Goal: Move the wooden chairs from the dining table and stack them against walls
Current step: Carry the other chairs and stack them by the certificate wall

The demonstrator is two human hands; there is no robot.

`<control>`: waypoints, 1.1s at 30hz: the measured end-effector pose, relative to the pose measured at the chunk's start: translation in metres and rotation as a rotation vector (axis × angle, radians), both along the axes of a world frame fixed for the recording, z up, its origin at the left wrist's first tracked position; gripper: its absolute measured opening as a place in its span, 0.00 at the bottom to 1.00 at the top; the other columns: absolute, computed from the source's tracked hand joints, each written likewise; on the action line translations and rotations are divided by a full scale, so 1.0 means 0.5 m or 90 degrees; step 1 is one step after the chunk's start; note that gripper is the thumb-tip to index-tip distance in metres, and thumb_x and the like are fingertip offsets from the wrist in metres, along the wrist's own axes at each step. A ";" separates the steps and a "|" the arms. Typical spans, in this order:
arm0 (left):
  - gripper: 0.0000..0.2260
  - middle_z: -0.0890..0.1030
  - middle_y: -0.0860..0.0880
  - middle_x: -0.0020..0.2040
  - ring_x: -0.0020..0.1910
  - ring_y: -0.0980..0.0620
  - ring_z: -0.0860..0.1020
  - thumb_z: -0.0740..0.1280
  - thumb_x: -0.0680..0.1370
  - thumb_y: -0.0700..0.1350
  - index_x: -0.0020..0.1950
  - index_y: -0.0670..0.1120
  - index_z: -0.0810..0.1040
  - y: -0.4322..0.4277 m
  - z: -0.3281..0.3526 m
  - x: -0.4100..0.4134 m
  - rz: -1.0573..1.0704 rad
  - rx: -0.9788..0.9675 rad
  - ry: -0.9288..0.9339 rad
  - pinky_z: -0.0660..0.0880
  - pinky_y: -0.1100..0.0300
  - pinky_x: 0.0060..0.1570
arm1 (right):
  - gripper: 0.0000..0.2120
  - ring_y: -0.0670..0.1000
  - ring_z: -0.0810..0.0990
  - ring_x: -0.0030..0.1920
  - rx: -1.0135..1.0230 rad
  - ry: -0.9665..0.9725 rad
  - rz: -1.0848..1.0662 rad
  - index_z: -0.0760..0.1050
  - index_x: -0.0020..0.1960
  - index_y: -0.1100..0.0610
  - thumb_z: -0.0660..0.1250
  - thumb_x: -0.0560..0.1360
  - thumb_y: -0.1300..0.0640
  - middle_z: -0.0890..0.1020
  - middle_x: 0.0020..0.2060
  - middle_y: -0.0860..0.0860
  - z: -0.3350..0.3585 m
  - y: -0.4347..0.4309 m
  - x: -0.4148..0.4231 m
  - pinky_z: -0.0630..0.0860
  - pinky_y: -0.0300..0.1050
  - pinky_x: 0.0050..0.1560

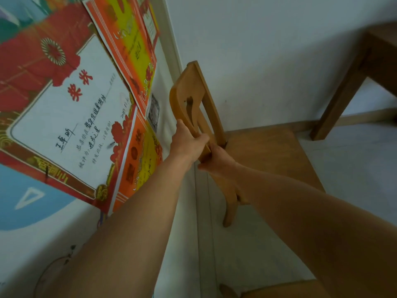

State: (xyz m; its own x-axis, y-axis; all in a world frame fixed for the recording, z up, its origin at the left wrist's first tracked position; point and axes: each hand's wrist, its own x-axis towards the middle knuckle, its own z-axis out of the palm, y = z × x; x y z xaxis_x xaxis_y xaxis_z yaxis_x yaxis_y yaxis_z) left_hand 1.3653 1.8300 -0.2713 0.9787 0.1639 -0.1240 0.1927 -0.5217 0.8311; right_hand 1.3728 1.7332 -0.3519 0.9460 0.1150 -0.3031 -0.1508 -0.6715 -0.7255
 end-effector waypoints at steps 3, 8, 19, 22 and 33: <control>0.24 0.80 0.49 0.55 0.54 0.46 0.79 0.71 0.73 0.45 0.66 0.48 0.67 -0.002 -0.001 -0.027 0.008 0.018 -0.002 0.76 0.54 0.53 | 0.22 0.52 0.79 0.55 -0.017 -0.010 0.010 0.71 0.61 0.49 0.73 0.69 0.50 0.78 0.48 0.47 -0.001 0.000 -0.027 0.73 0.55 0.62; 0.26 0.80 0.48 0.56 0.55 0.45 0.80 0.73 0.73 0.45 0.68 0.47 0.67 0.005 0.006 -0.092 0.016 0.028 0.011 0.77 0.56 0.50 | 0.29 0.53 0.75 0.64 -0.065 -0.045 0.038 0.66 0.68 0.46 0.71 0.70 0.48 0.78 0.56 0.46 0.004 0.002 -0.091 0.62 0.57 0.67; 0.40 0.75 0.45 0.68 0.67 0.43 0.74 0.74 0.72 0.47 0.78 0.49 0.55 0.044 0.026 -0.249 0.008 0.044 0.086 0.72 0.45 0.65 | 0.41 0.54 0.73 0.64 -0.039 0.009 0.082 0.57 0.70 0.50 0.76 0.65 0.50 0.73 0.55 0.45 0.019 0.023 -0.239 0.64 0.54 0.62; 0.41 0.74 0.46 0.70 0.68 0.44 0.73 0.74 0.73 0.46 0.79 0.52 0.53 0.051 0.030 -0.283 -0.006 0.049 0.099 0.71 0.44 0.66 | 0.41 0.54 0.73 0.65 -0.014 0.025 0.073 0.58 0.67 0.47 0.78 0.62 0.50 0.71 0.52 0.42 0.015 0.028 -0.272 0.64 0.55 0.64; 0.43 0.65 0.47 0.76 0.74 0.42 0.64 0.71 0.76 0.49 0.80 0.55 0.45 0.079 0.039 -0.408 -0.006 0.084 0.161 0.64 0.42 0.69 | 0.41 0.54 0.73 0.63 0.003 0.090 0.108 0.58 0.66 0.52 0.80 0.62 0.53 0.75 0.55 0.48 0.028 0.046 -0.384 0.66 0.59 0.66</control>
State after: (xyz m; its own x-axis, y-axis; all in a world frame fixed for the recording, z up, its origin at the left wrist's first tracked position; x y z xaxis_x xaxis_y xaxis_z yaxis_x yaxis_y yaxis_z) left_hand 1.1613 1.8694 -0.2517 0.9210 0.1866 -0.3420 0.3799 -0.6250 0.6819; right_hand 1.1809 1.7565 -0.3381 0.8613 0.2709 -0.4299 -0.1356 -0.6928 -0.7082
